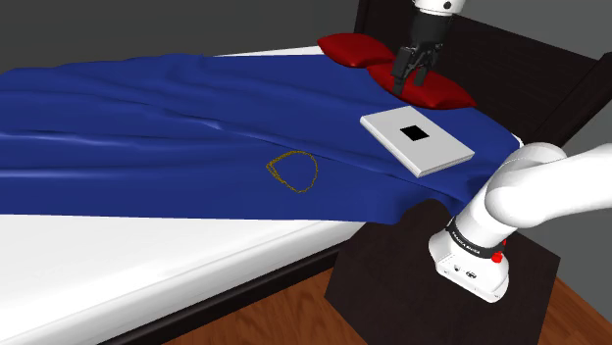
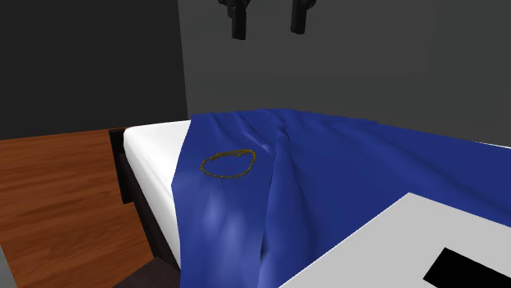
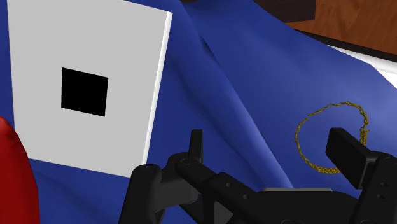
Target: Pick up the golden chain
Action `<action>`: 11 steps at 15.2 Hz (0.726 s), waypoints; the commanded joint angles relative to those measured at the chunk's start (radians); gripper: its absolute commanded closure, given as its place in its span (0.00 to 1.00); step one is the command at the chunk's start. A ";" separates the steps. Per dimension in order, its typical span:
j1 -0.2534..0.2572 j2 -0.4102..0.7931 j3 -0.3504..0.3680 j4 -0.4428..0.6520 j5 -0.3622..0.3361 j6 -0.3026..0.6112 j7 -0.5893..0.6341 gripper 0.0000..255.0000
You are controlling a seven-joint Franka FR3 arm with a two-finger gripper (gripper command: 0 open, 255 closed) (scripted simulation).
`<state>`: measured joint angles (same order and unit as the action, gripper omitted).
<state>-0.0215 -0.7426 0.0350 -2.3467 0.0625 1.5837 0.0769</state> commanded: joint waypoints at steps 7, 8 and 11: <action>0.033 0.121 0.089 -0.034 0.065 0.140 0.091 0.00; 0.039 0.146 0.104 -0.035 0.074 0.164 0.106 0.00; 0.054 0.225 0.148 -0.031 0.098 0.234 0.150 0.00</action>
<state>0.0248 -0.5391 0.1648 -2.3672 0.1494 1.7860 0.2085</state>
